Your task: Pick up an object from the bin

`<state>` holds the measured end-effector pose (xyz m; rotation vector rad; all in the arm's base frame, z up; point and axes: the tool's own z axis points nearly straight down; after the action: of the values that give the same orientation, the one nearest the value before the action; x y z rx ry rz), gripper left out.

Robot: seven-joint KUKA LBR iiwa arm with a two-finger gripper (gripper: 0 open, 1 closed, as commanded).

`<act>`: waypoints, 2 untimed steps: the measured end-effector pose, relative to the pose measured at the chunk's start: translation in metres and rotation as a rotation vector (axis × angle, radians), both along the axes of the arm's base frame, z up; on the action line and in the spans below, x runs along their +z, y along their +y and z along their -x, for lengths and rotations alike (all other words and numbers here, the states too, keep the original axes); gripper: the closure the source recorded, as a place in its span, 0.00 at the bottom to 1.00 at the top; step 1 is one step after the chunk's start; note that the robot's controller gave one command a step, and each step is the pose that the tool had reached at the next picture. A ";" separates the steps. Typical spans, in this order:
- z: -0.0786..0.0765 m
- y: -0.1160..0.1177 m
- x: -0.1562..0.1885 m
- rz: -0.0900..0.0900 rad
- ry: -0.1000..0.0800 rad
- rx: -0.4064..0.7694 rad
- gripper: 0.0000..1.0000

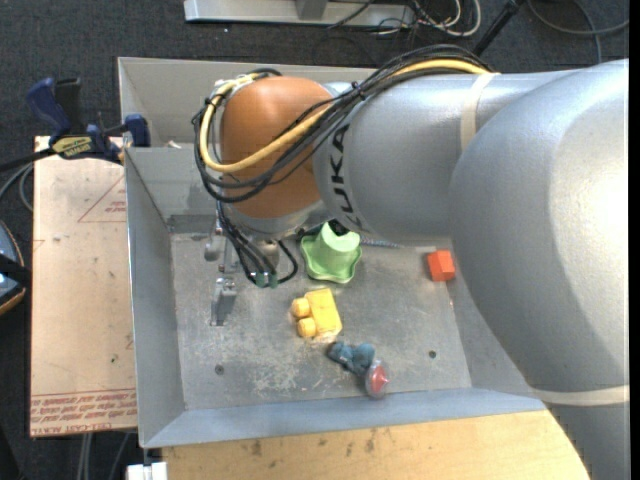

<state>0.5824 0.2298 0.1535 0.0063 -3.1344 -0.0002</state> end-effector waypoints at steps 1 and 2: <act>-0.016 -0.054 -0.078 -0.008 -0.014 0.169 0.00; 0.015 -0.093 -0.066 0.000 -0.006 0.034 0.00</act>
Offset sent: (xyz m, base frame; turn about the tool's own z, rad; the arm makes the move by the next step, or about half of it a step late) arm 0.0133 -0.0564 -0.0835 -0.1726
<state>0.5671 0.1373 0.0880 0.0594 -3.1401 -0.0005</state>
